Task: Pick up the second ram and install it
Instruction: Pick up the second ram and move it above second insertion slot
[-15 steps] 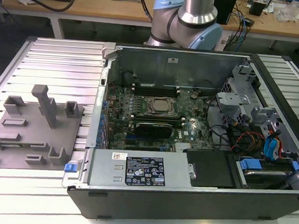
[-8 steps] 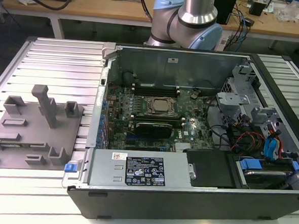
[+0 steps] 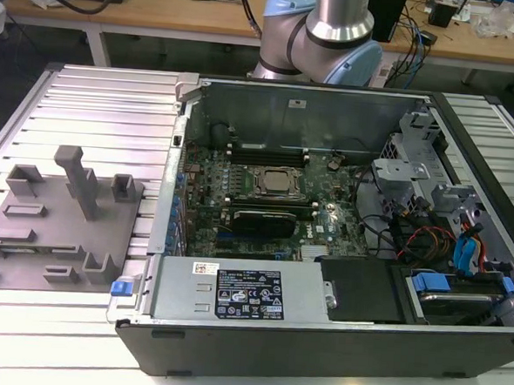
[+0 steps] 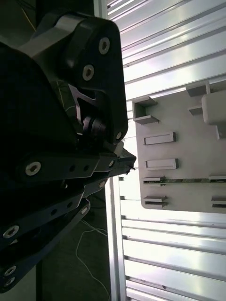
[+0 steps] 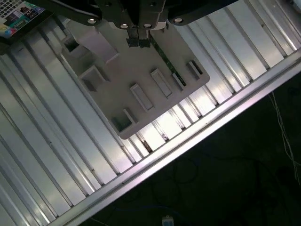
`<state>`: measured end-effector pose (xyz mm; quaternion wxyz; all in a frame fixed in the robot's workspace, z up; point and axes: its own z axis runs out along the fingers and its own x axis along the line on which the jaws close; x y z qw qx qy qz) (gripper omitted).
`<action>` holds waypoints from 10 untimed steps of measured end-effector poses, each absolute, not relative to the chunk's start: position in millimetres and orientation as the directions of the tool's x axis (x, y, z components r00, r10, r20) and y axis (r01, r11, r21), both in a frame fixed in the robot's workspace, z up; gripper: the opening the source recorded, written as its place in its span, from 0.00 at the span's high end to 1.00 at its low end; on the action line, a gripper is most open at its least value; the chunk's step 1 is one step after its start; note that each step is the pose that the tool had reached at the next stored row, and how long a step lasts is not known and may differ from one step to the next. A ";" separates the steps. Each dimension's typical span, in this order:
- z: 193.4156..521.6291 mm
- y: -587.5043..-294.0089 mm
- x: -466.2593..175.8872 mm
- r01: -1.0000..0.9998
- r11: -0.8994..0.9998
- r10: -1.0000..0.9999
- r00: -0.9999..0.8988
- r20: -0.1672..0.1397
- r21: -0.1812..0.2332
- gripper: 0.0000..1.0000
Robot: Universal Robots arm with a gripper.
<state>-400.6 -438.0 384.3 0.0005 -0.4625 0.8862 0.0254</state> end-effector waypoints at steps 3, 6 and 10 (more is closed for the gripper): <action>384.4 -438.0 -400.6 -0.833 0.552 -0.833 -0.553 -0.024 0.045 0.89; 384.3 -438.0 -400.5 -0.847 0.530 -0.847 -0.532 -0.024 0.044 0.89; 384.3 -438.1 -400.6 -0.864 0.502 -0.864 -0.503 -0.017 0.040 0.89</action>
